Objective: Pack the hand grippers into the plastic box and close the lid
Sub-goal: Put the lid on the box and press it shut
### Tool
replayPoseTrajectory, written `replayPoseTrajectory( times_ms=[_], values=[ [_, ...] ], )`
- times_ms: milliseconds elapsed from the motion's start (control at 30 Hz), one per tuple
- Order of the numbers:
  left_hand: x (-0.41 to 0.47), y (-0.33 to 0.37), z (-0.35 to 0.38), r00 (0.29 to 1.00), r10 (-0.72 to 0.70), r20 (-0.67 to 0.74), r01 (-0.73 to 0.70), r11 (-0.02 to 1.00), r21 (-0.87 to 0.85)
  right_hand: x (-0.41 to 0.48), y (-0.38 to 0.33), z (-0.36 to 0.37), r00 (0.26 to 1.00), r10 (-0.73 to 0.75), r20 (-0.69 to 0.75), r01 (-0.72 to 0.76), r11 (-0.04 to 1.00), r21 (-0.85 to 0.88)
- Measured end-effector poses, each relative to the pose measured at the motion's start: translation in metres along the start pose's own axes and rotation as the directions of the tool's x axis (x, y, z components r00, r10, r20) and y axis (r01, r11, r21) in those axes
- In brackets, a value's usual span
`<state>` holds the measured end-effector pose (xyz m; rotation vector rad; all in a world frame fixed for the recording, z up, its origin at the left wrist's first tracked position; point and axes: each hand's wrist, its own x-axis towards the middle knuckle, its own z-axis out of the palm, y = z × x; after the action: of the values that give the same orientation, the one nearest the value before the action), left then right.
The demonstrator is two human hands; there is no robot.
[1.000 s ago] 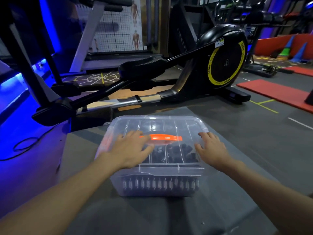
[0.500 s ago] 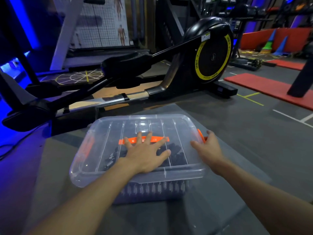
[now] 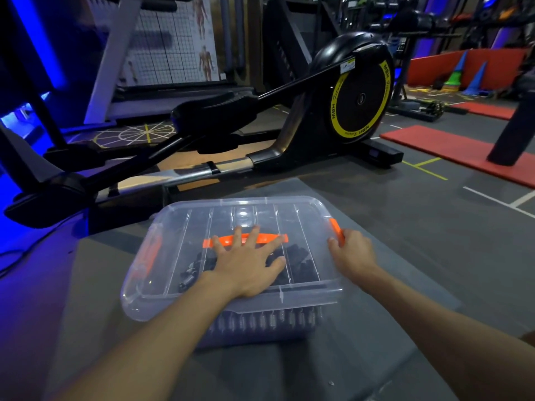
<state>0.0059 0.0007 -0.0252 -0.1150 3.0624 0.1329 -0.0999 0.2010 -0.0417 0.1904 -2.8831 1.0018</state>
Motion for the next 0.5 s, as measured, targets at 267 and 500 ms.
replayPoseTrajectory(
  times_ms=[267,500],
  values=[
    [-0.030,-0.053,-0.012,0.991,-0.090,-0.102,0.078,0.990,-0.118,0.016,-0.007,-0.010,0.996,-0.020,0.083,0.022,0.999,-0.034],
    [-0.064,-0.122,-0.012,0.881,-0.400,-0.254,0.360,0.913,-0.190,-0.005,-0.060,0.006,0.890,-0.402,0.214,0.455,0.803,-0.385]
  ],
)
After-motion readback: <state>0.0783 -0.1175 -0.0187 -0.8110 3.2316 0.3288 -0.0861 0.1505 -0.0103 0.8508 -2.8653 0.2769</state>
